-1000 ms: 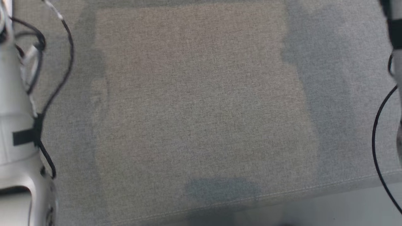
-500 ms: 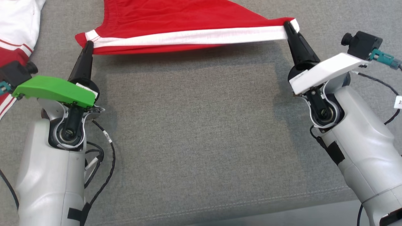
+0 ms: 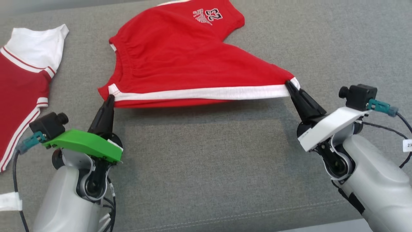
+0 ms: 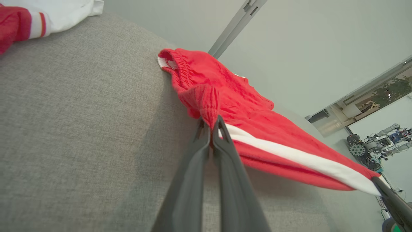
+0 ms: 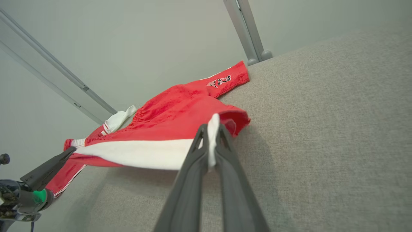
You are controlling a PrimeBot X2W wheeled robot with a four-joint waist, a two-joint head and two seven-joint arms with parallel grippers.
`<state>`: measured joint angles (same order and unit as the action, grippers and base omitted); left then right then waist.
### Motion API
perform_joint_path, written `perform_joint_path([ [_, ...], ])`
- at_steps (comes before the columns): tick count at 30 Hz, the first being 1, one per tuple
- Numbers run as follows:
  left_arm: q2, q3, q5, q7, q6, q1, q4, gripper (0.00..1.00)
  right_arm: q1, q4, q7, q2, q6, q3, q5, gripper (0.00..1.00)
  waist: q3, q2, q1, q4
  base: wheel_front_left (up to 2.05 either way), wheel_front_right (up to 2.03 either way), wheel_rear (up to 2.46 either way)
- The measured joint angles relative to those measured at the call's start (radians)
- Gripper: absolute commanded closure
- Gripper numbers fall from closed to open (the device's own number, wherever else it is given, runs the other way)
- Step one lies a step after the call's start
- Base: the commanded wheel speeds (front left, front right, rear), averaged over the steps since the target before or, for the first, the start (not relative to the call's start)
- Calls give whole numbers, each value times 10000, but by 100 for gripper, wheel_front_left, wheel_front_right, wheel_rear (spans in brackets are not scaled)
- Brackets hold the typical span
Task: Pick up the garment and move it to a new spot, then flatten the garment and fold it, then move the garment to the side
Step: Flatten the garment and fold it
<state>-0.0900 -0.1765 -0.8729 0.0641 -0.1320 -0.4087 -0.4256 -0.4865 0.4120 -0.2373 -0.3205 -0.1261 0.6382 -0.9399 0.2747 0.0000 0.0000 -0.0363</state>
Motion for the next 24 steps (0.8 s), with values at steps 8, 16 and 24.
perform_joint_path([
  [8,-56,-161,146,437,0,1485,263,100,1412,-395,-13,-278,-2,336,-318,100,-818,0,0,-21,0,0,0],
  [16,-245,-598,709,537,-4,2200,399,100,2123,-284,-13,-667,-61,454,-280,100,-1065,0,0,-56,0,0,0],
  [24,-217,-784,857,556,107,2604,203,100,2309,148,-13,-732,-84,729,203,100,-1172,0,0,-58,0,0,0],
])
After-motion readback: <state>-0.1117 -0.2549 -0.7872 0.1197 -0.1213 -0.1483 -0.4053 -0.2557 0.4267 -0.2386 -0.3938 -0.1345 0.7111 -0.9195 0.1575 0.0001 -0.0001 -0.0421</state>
